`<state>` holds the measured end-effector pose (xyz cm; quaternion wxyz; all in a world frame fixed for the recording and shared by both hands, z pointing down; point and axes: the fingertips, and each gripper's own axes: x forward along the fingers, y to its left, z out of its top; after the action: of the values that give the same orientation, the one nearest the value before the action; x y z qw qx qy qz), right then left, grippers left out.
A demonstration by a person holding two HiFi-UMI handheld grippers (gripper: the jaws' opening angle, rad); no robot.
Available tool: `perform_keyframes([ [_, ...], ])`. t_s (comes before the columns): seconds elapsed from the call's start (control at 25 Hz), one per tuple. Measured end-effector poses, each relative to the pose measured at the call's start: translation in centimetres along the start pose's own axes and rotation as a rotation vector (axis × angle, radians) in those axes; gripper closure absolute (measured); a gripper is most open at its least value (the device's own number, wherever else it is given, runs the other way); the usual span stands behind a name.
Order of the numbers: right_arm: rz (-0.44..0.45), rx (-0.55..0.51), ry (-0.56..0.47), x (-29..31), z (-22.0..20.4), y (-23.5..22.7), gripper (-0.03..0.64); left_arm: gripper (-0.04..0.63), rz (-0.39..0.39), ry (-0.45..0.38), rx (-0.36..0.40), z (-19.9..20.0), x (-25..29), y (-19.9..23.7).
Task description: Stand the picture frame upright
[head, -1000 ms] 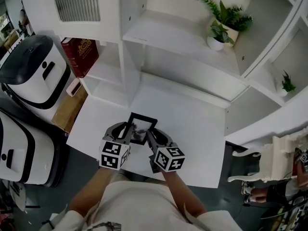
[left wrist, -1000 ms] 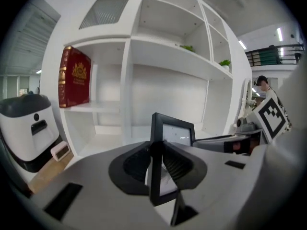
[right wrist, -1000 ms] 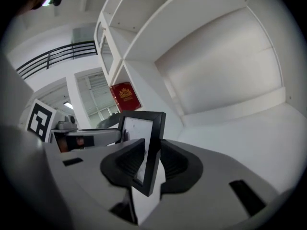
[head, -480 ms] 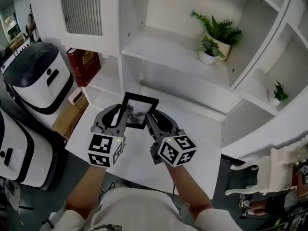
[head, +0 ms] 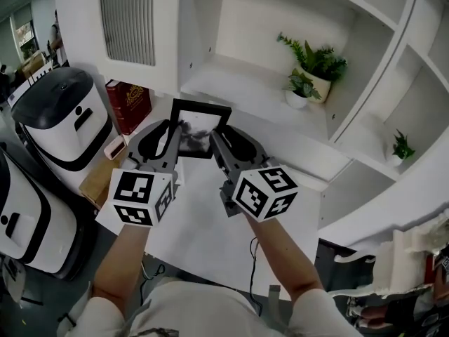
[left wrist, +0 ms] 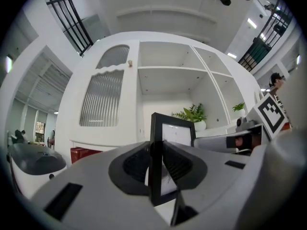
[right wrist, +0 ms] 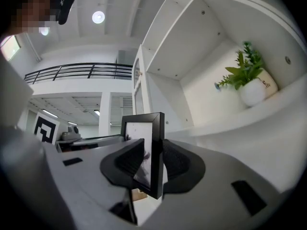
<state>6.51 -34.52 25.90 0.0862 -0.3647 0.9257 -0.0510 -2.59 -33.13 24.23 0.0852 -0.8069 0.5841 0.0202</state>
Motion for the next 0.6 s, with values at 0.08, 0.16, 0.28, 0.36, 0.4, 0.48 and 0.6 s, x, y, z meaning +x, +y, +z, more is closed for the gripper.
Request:
perform_keyframes([
  [0.08,0.018,-0.040,-0.012,0.9,2.1,0.1,0.497,0.508,0.014,-0.030,0.018,1.8,0.5,0.5],
  [0.16,0.035,-0.070,-0.021,1.8,4.3,0.0,0.494,0.508,0.023,-0.048,0.031,3.4,1.2,0.9],
  [0.28,0.055,-0.069,-0.036,2.9,7.3,-0.6,0.492,0.508,0.024,-0.058,0.026,5.1,2.4,1.2],
  [0.36,0.058,-0.081,-0.048,3.5,9.2,-1.0,0.492,0.508,0.030,-0.072,0.029,6.4,3.2,1.4],
  [0.4,0.058,-0.093,-0.052,3.8,10.1,-1.1,0.492,0.508,0.035,-0.082,0.031,7.2,3.6,1.5],
  [0.48,0.057,-0.114,-0.050,4.7,11.4,-1.4,0.489,0.508,0.044,-0.101,0.032,8.7,4.3,1.9],
  [0.6,0.053,-0.129,-0.033,6.1,12.8,-2.2,0.486,0.508,0.046,-0.102,0.023,10.1,5.7,2.4],
])
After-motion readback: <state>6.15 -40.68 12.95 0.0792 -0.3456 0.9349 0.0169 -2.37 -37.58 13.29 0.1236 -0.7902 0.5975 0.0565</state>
